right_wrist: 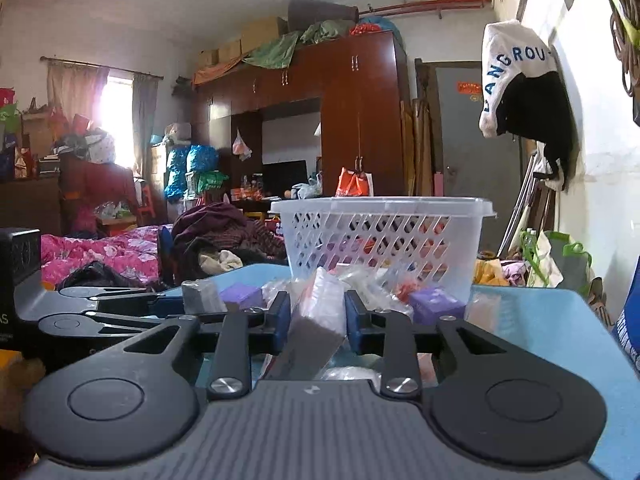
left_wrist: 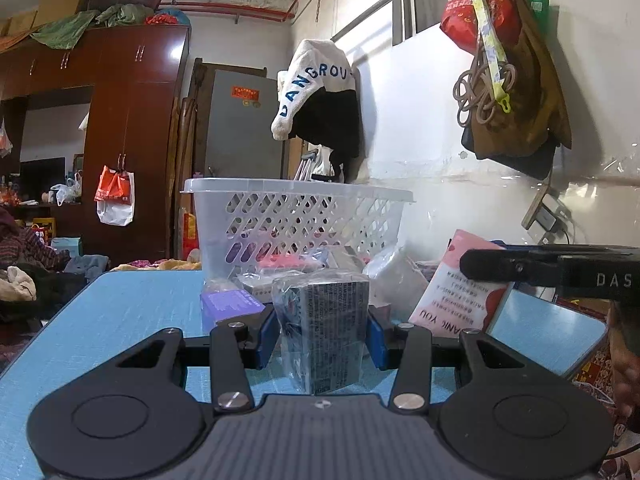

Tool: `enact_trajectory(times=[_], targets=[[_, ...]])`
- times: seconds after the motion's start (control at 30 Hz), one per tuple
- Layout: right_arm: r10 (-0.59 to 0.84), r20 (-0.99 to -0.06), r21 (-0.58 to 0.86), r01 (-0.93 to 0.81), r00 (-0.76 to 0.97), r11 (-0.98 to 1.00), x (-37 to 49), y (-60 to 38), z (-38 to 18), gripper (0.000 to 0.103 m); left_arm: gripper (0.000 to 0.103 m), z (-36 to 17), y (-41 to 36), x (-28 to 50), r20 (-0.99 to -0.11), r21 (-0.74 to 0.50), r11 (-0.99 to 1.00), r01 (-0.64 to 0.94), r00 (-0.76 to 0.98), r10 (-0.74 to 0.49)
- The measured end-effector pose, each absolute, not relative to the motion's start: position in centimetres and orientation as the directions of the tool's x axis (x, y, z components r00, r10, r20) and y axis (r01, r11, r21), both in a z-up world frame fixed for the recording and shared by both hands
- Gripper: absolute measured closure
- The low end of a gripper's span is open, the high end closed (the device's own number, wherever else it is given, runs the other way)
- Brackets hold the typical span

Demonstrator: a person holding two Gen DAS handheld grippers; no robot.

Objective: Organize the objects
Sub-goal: 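Lift both held packs up toward the white basket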

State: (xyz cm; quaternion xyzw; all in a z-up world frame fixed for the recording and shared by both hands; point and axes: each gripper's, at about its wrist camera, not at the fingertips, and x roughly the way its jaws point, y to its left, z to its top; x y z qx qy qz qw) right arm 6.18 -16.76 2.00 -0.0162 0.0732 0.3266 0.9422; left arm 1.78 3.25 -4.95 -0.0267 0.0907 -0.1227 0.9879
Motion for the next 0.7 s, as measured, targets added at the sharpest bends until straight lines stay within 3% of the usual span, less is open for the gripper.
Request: enact_trajectory(times=[0.3, 0.7], targets=[[0.571, -0.110, 0.000, -0.575, 0.813, 0.818, 6.7, -17.3, 3.5, 0.072, 0.054, -4.2, 3.2, 1.9, -0.160, -0.095, 0.964, 0.247, 0.952, -0.259], [0.508, -0.048, -0.008, -0.509, 0.860, 0.861, 8.7, -18.1, 6.8, 0.072, 0.054, 1.3, 3.7, 4.1, -0.095, -0.086, 0.968, 0.234, 0.966, -0.242]])
